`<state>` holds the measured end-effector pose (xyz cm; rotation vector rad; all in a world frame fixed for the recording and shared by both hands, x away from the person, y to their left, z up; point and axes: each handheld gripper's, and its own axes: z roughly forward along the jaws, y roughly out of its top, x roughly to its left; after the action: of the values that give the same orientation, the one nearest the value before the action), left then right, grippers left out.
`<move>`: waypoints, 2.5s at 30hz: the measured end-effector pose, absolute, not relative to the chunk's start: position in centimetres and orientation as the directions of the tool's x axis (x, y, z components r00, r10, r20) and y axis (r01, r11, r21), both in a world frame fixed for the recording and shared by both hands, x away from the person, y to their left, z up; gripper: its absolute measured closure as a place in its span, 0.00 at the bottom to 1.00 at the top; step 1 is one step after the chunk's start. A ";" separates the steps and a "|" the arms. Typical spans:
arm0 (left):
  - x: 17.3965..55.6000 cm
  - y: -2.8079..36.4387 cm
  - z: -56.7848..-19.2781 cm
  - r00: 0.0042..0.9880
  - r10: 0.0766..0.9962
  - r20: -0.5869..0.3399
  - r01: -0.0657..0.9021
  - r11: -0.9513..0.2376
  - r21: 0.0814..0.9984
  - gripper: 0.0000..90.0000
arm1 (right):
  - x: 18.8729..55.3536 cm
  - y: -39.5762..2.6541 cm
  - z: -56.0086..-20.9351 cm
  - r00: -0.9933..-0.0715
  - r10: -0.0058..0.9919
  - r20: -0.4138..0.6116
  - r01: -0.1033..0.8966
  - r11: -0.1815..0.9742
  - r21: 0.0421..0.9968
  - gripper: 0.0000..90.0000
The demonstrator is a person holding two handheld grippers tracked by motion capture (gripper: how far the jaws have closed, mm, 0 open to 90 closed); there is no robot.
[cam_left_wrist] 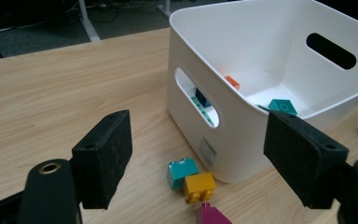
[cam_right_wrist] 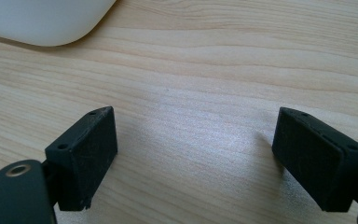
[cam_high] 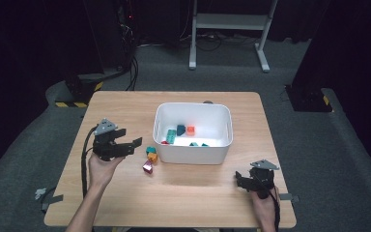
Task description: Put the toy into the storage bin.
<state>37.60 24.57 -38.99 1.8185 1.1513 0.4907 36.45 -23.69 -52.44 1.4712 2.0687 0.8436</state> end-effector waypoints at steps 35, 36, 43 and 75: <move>35.7 24.6 -43.0 0.485 0.859 -0.164 0.536 -0.144 0.832 0.26 | 36.4 -23.7 -52.4 -0.320 0.947 -0.020 0.663 0.239 0.709 0.15; 35.7 24.5 -43.2 0.485 0.859 -0.164 0.540 -0.147 0.829 0.26 | 36.4 -23.7 -52.4 -0.320 0.947 -0.020 0.663 0.239 0.709 0.15; 35.3 23.8 -44.1 0.490 0.862 -0.130 0.549 -0.190 0.814 0.27 | 36.4 -23.7 -52.4 -0.321 0.947 -0.020 0.663 0.239 0.709 0.15; 35.7 20.6 -50.5 0.489 0.869 -0.078 0.608 -0.276 0.744 0.42 | 36.4 -23.7 -52.4 -0.320 0.947 -0.020 0.663 0.239 0.709 0.15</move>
<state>35.71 20.56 -50.49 1.9987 1.2154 0.4504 36.44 -23.69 -52.44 1.4712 2.0687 0.8433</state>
